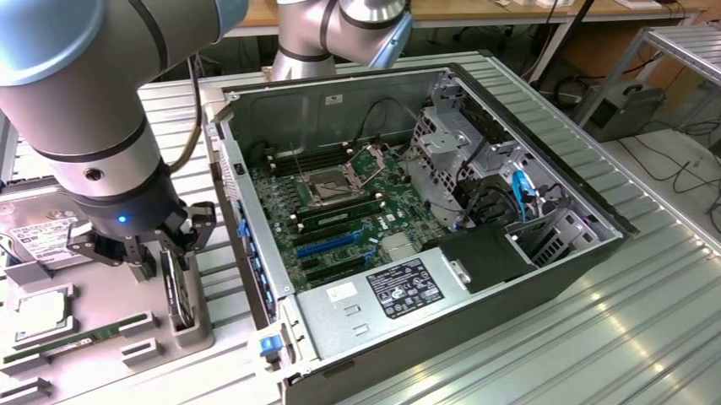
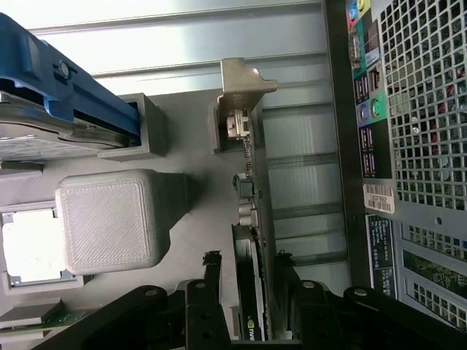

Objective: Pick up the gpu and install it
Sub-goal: 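Pick up the gpu and move the gpu toward the slot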

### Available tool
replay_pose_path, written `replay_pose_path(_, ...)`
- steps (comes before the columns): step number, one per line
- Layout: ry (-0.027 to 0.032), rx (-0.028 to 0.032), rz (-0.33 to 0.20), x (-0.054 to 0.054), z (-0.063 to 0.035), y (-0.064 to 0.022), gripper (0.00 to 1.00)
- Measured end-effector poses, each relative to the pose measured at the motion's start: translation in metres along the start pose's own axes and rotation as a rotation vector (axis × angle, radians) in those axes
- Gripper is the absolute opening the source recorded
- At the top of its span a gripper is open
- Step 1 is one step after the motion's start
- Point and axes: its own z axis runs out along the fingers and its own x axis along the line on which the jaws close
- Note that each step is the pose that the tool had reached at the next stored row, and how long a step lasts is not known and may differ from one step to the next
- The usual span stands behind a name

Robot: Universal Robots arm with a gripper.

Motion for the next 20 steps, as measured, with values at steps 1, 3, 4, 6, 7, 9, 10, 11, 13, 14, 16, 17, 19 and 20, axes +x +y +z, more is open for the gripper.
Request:
replay_pose_path(1,0.0003,-0.0016,0.0,0.0,0.0004,-0.0001,0.42)
replay_pose_path(3,0.0002,-0.0022,-0.001,0.0,0.0006,-0.0002,0.42)
replay_pose_path(4,0.0002,-0.0022,-0.001,0.0,0.0007,-0.0003,0.42)
replay_pose_path(6,0.0002,-0.0022,-0.001,0.0001,0.0007,-0.0003,0.41)
replay_pose_path(7,0.0002,-0.0022,-0.001,0.0001,0.0008,-0.0004,0.34)
replay_pose_path(9,0.0005,-0.0021,-0.003,0.0001,0.0009,-0.0004,0.27)
replay_pose_path(10,0.0005,-0.0021,-0.004,0.0001,0.0009,-0.0004,0.27)
replay_pose_path(11,0.0006,-0.0022,-0.006,0.0001,0.001,-0.0004,0.27)
replay_pose_path(13,0.0008,-0.0024,-0.01,0.0001,0.0012,-0.0004,0.27)
replay_pose_path(14,0.001,-0.0024,-0.014,0.0001,0.0012,-0.0004,0.27)
replay_pose_path(16,0.0013,-0.0027,-0.021,0.0001,0.0013,-0.0004,0.27)
replay_pose_path(17,0.0013,-0.0028,-0.023,0.0001,0.0013,-0.0004,0.27)
replay_pose_path(19,0.0013,-0.0027,-0.023,0.0001,0.0013,-0.0004,0.27)
replay_pose_path(20,0.0013,-0.0028,-0.023,0.0001,0.0013,-0.0004,0.27)
